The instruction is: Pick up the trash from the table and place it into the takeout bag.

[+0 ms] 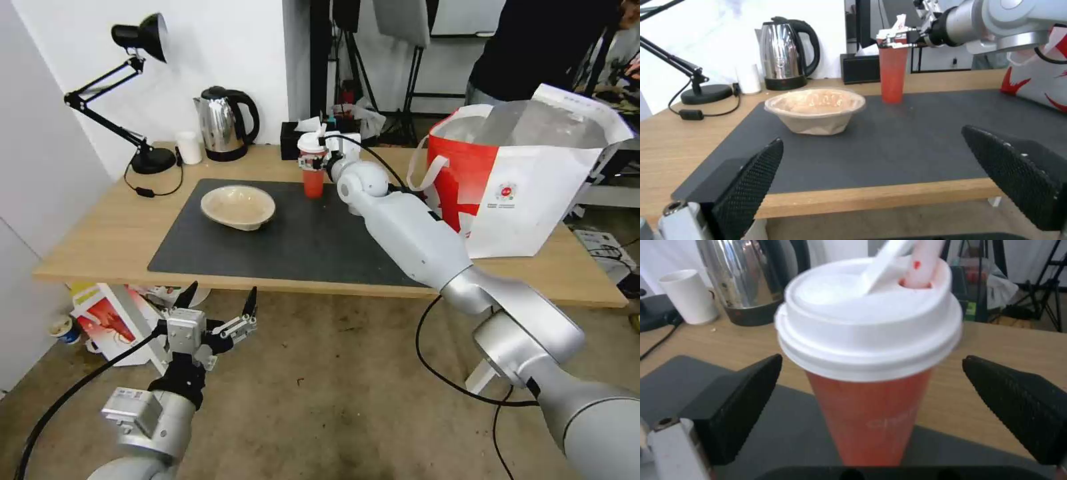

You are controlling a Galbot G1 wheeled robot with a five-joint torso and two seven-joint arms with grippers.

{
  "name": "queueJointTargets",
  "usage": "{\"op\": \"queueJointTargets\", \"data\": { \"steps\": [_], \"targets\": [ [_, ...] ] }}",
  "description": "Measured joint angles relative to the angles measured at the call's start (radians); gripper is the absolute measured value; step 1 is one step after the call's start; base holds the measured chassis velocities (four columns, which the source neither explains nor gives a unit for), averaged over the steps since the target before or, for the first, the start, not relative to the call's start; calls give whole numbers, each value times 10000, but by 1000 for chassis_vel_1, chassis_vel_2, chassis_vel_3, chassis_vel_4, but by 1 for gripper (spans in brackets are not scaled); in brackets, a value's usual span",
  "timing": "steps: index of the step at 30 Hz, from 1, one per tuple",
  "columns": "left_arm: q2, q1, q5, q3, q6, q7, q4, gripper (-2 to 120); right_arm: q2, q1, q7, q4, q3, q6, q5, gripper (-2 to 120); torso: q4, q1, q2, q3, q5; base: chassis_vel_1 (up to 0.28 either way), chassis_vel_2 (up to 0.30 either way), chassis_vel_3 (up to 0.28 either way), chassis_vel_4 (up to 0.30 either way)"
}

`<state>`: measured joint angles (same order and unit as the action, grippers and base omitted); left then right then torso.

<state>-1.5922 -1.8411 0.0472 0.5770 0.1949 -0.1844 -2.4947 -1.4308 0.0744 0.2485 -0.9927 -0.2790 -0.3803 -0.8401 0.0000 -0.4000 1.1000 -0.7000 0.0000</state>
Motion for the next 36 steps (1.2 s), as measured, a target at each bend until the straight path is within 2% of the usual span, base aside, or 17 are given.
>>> {"op": "queueJointTargets", "data": {
  "steps": [13,36],
  "targets": [
    [-3,-213,-65,18,-126,-2,-46,100,-421,-244,-577,762,35,211,337,100,0,0,0,0,0,0,0,0,0],
    [-3,-228,-147,-58,-149,-17,-60,100,-510,-220,-1048,1495,278,394,772,100,0,0,0,0,0,0,0,0,0]
  ]
}}
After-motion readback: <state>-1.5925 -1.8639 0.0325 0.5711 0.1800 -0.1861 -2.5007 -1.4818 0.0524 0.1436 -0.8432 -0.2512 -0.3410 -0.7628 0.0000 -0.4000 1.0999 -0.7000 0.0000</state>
